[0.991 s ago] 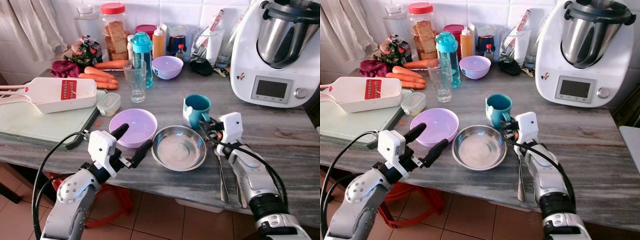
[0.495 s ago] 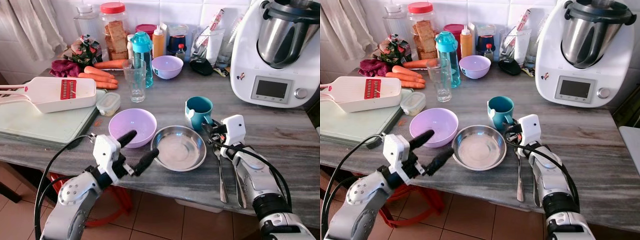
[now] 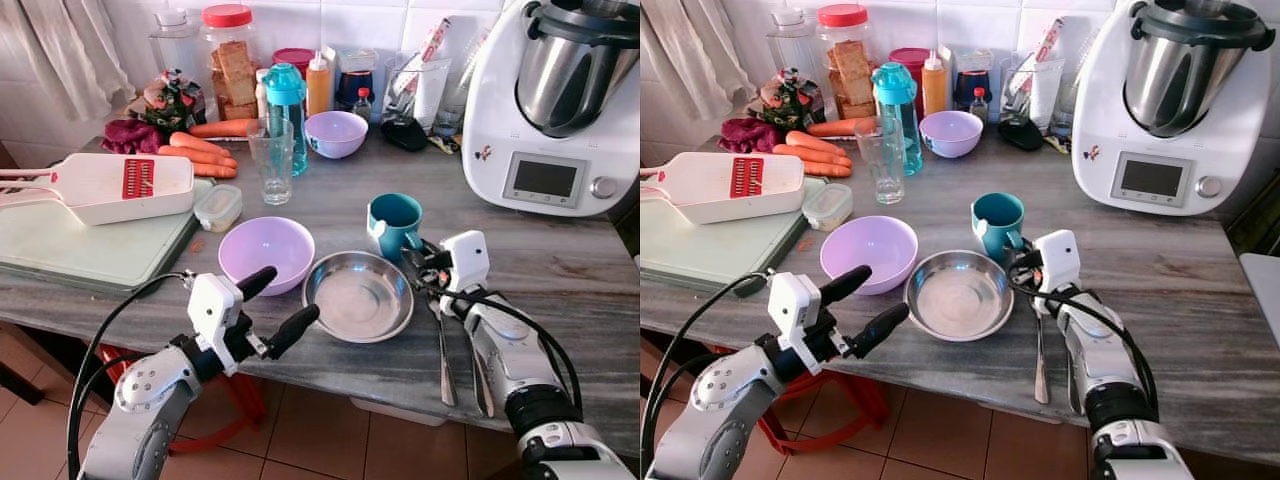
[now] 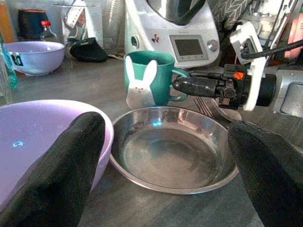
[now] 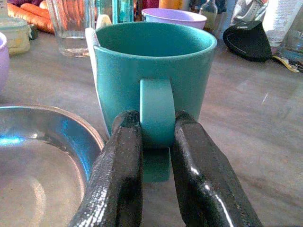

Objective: Setting the table

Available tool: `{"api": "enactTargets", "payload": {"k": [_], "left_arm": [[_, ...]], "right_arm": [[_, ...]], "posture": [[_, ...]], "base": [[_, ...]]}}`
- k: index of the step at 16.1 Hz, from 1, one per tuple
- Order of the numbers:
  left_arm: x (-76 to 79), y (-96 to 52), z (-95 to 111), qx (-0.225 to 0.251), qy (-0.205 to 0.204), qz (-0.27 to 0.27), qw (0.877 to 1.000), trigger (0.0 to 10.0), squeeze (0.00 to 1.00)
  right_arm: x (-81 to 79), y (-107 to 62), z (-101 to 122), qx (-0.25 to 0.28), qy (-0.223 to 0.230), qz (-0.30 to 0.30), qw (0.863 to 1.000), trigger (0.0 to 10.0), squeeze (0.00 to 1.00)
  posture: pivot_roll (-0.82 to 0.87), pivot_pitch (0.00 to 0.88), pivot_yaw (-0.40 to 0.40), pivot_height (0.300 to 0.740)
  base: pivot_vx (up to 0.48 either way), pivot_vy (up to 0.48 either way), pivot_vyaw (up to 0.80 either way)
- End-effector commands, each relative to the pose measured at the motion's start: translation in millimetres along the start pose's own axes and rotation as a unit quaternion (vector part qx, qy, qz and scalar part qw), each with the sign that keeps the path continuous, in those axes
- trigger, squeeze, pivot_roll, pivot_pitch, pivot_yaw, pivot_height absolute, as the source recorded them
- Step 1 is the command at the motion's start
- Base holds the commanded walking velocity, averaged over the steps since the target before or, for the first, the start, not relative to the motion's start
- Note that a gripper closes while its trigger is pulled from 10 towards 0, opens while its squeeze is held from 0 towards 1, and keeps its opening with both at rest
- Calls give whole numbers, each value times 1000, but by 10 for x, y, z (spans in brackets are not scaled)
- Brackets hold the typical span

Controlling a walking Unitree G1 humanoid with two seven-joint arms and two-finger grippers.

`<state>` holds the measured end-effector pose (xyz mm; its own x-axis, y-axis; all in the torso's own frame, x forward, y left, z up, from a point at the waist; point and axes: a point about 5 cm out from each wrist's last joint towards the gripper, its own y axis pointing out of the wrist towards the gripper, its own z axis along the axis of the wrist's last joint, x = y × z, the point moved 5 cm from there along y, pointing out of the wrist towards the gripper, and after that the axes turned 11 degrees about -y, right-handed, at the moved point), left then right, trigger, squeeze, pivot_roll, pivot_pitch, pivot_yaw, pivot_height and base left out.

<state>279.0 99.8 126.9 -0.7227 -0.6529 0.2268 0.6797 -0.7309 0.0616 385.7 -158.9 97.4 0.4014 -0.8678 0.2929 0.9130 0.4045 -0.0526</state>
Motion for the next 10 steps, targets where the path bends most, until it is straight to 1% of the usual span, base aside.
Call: {"api": "enactTargets", "payload": {"k": [1, 4, 8, 9, 10], "left_arm": [[27, 14, 32, -1, 7, -10, 1000, 10000, 0], [43, 19, 18, -2, 4, -11, 1000, 10000, 0], [45, 31, 19, -2, 2, -12, 1000, 10000, 0], [45, 35, 21, -2, 2, -12, 1000, 10000, 0], [41, 41, 28, -1, 2, -12, 1000, 10000, 0]], "right_arm": [[58, 9, 13, -3, -10, -4, 1000, 10000, 1000], [138, 8, 56, 4, -15, -23, 1000, 10000, 1000], [180, 19, 124, 17, -12, -30, 999, 10000, 1000], [195, 21, 156, 23, -11, -32, 999, 10000, 1000], [229, 27, 243, 40, -11, -41, 998, 10000, 1000]], "posture": [[87, 15, 20, 740], [87, 15, 18, 740], [85, 15, 21, 740], [85, 15, 21, 740], [84, 12, 21, 740]], "base": [[0, 0, 0], [0, 0, 0], [0, 0, 0], [0, 0, 0], [0, 0, 0]]}}
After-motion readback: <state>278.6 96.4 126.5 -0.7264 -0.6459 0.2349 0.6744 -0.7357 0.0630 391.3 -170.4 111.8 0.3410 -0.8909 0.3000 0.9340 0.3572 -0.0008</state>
